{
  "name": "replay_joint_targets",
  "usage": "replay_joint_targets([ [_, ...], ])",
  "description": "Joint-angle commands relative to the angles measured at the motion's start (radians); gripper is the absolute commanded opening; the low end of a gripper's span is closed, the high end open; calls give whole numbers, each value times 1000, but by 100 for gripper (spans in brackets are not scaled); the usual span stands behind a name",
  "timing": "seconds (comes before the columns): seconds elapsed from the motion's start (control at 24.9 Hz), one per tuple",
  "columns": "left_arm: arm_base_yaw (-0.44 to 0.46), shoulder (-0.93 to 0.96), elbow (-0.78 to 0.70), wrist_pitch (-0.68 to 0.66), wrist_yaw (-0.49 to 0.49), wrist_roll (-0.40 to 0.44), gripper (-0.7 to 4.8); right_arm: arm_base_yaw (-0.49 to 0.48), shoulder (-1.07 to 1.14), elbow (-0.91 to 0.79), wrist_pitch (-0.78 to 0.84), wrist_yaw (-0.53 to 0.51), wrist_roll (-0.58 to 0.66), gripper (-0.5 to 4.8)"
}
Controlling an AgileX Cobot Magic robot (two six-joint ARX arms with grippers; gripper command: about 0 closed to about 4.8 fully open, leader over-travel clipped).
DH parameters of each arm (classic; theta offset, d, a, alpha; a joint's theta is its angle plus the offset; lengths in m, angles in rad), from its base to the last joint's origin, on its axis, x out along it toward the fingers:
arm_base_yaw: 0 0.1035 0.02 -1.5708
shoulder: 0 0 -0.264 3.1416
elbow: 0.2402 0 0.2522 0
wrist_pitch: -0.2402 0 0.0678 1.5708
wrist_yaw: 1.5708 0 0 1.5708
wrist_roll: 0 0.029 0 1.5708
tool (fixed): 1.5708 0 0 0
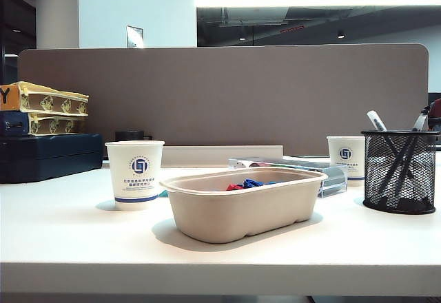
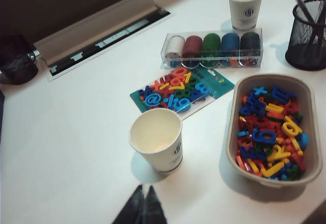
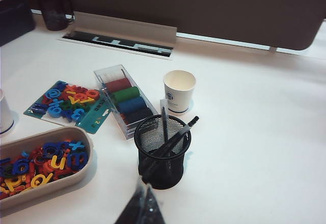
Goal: Pick up one pen and put it in the pen container.
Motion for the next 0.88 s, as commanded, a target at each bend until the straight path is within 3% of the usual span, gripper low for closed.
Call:
replay_joint_targets([
  [0.04, 2, -3, -28, 92, -3, -33, -6, -1, 2, -24, 69, -8, -2, -1],
  [0.24, 2, -19, -86, 115, -31, -129, -6, -1, -3, -78, 154, -6, -6, -1],
  [0.76, 2, -218, -177, 120, -71, -158, -6, -2, -162, -168, 93, 20, -13, -1],
  [0.88, 2, -256, -209, 120, -101, -207, -6, -2, -198, -203, 88, 19, -13, -1],
])
